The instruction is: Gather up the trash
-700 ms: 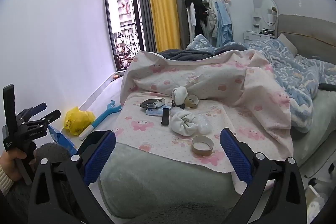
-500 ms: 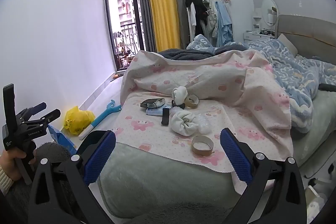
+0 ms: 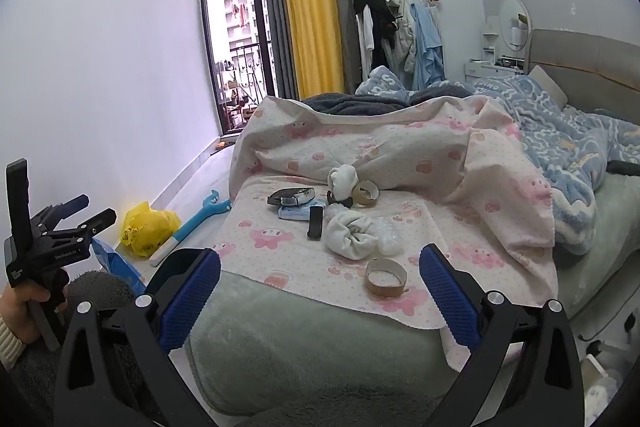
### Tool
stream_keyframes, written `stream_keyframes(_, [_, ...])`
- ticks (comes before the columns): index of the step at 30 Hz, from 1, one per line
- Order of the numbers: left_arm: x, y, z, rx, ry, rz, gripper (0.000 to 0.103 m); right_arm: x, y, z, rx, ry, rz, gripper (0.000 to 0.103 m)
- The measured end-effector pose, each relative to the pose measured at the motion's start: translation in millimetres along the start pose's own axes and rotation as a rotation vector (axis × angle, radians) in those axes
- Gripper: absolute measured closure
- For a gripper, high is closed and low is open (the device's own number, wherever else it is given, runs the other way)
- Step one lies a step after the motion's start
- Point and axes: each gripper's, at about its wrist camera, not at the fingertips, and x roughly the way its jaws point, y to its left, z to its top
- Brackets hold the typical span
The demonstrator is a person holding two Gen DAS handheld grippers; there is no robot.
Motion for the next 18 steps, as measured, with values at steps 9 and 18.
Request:
stream_keyframes(9, [-0.2, 0.3, 0.0, 0.003, 0.000, 0.001, 0.003, -0.1, -0.5, 0.2, -0.001, -0.001, 0.000, 0.003])
stream_keyframes(18, [-0.2, -0.4, 0.0, 0.006, 0.002, 0.002, 0.003, 0.3, -0.7, -0.1, -0.001, 0.001, -0.001, 0.003])
